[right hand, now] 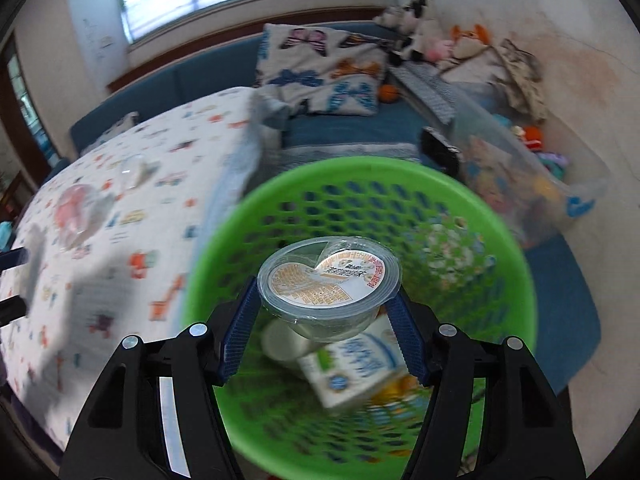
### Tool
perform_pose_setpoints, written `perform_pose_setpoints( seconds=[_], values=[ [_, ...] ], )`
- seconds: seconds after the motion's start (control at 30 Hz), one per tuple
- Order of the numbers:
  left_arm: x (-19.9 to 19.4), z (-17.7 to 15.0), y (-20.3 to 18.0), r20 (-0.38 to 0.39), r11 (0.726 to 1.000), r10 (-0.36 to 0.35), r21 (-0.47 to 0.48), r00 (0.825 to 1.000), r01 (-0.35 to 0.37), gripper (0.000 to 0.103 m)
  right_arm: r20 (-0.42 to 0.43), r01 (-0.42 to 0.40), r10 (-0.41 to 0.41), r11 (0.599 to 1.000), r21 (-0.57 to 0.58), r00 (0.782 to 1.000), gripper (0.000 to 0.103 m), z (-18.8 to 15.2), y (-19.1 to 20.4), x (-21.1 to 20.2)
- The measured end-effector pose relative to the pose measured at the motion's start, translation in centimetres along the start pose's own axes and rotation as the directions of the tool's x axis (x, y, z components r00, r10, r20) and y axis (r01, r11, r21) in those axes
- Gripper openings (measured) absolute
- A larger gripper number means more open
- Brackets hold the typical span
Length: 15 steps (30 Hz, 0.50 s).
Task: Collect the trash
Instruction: 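Carry the lidded tub to the basket and drop it with the right gripper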
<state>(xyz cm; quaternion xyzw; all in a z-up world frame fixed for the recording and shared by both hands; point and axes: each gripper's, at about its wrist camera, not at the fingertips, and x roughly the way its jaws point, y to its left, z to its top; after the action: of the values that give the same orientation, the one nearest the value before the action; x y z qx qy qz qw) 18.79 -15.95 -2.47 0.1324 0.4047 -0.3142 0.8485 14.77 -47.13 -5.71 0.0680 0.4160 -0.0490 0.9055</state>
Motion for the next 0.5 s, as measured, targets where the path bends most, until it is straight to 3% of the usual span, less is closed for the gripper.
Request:
perform_pose_setpoints(
  seconds=[0.13, 0.27, 0.5],
  values=[
    [0.2, 1.1, -1.1, 0.007, 1.000, -0.013, 0.018, 1.000, 0.013, 0.090, -0.007, 0.045, -0.045, 0.999, 0.028, 0.999, 0.065, 0.2, -2.1, 0.4],
    [0.5, 2.2, -2.2, 0.015, 0.999, -0.028, 0.027, 1.000, 0.027, 0.090, -0.009, 0.059, -0.059, 0.996, 0.071, 0.998, 0.073, 0.2, -3.8, 0.6],
    [1.2, 3.9, -4.3, 0.020, 0.997, -0.048, 0.063, 0.999, 0.047, 0.090, 0.007, 0.071, -0.071, 0.995, 0.077, 0.997, 0.074, -0.1, -4.5, -0.3]
  ],
)
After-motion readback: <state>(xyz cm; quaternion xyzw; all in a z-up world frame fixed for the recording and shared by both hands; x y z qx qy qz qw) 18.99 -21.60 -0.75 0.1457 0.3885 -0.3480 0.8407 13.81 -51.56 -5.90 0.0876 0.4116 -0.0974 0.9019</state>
